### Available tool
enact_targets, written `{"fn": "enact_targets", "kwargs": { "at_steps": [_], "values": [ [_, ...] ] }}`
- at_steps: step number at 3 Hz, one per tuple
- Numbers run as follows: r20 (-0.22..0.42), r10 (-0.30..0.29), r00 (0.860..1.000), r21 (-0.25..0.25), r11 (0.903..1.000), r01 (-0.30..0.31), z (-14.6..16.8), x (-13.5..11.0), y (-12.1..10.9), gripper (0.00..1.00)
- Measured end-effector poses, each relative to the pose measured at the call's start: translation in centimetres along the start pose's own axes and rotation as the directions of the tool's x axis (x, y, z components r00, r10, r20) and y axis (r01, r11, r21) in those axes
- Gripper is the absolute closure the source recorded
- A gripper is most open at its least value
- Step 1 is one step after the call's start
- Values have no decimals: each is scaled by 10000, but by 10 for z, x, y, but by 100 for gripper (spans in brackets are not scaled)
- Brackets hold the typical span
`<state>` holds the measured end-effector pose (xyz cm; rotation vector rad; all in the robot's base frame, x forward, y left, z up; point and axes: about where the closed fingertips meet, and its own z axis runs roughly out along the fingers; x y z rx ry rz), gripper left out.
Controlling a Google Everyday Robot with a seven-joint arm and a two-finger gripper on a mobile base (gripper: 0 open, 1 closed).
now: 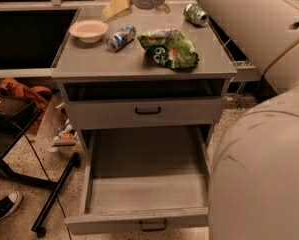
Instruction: Place redbull can into middle drawer
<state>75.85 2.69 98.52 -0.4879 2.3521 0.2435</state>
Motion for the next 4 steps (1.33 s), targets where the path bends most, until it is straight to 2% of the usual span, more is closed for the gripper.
{"fn": "enact_targets", "kwargs": {
  "at_steps": [1,2,3,4],
  "values": [
    [130,600,9981,34,9982,-600,17,-5,-14,0],
    [388,1331,9903,-119,9911,-1328,38,-12,-26,0],
    [540,1804,9821,-349,9833,-1787,59,-20,-34,0],
    [283,1884,9817,-876,9788,-1853,110,-33,-14,0]
  ]
}}
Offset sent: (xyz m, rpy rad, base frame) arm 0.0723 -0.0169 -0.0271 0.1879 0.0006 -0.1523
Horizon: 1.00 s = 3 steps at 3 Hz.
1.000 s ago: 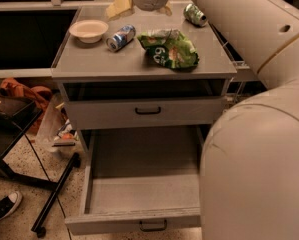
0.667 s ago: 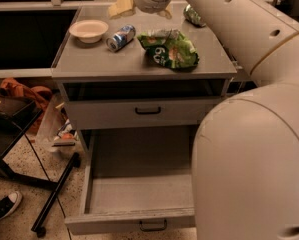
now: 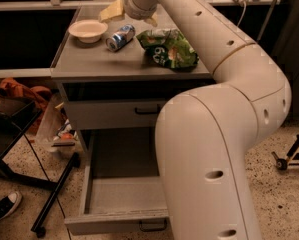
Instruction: Place redbull can into middle drawer
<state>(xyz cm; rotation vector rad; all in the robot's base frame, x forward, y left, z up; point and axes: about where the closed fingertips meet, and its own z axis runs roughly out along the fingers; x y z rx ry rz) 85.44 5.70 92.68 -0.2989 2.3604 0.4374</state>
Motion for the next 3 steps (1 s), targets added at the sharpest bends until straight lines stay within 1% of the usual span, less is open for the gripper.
{"fn": "enact_targets", "kwargs": {
  "at_steps": [1,2,3],
  "values": [
    [0,2,10000,0,10000,-2,0,0,0,0],
    [-64,308,9995,64,9995,-307,12,3,-3,0],
    [-49,472,9989,349,9983,-470,33,5,-9,0]
  ]
}}
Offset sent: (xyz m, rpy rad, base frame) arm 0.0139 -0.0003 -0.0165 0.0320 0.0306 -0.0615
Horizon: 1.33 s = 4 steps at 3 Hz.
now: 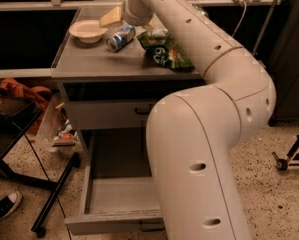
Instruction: Place redbull can into middle drawer
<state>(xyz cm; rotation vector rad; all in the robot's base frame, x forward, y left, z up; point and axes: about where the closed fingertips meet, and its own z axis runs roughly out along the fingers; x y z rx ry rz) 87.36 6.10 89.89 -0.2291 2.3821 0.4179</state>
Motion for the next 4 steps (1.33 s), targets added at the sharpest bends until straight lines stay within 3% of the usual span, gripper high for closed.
{"fn": "enact_targets", "kwargs": {
  "at_steps": [1,2,4],
  "values": [
    [123,34,9999,309,9995,-38,17,-2,-2,0],
    [235,-157,9996,283,9995,151,58,-8,7,0],
    [-14,-87,10000,358,9993,88,68,-4,9,2]
  ]
}}
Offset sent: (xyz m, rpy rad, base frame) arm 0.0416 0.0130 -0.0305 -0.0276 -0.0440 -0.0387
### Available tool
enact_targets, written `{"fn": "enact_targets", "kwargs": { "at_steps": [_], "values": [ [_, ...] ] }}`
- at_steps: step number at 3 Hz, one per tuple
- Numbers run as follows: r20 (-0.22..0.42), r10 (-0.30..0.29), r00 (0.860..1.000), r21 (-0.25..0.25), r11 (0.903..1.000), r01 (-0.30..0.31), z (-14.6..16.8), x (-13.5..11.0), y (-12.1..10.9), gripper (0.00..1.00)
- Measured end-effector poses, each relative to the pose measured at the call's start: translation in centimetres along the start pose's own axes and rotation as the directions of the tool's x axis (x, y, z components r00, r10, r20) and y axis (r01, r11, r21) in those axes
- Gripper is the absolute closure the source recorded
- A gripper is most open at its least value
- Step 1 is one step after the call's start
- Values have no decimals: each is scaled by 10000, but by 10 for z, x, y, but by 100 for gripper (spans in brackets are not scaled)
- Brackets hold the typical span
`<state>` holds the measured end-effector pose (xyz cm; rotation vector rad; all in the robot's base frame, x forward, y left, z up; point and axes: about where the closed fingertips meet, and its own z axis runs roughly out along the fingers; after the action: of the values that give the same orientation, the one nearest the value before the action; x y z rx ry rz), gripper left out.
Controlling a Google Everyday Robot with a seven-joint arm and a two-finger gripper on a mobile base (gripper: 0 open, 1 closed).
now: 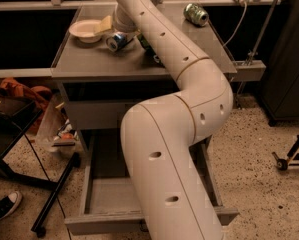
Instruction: Place redbull can into middle drawer
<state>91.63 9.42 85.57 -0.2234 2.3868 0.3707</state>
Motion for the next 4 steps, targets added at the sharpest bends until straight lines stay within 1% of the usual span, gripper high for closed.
{"fn": "enact_targets", "kwargs": {
  "at_steps": [1,2,3,4],
  "values": [
    [-65,78,9999,-28,10000,-78,4,1,-1,8],
    [-77,157,9998,-49,9999,-157,5,1,-4,22],
    [-66,224,9997,-56,9997,-224,5,0,-7,23],
    [-44,289,9996,-64,9996,-289,5,0,-9,27]
  ]
}}
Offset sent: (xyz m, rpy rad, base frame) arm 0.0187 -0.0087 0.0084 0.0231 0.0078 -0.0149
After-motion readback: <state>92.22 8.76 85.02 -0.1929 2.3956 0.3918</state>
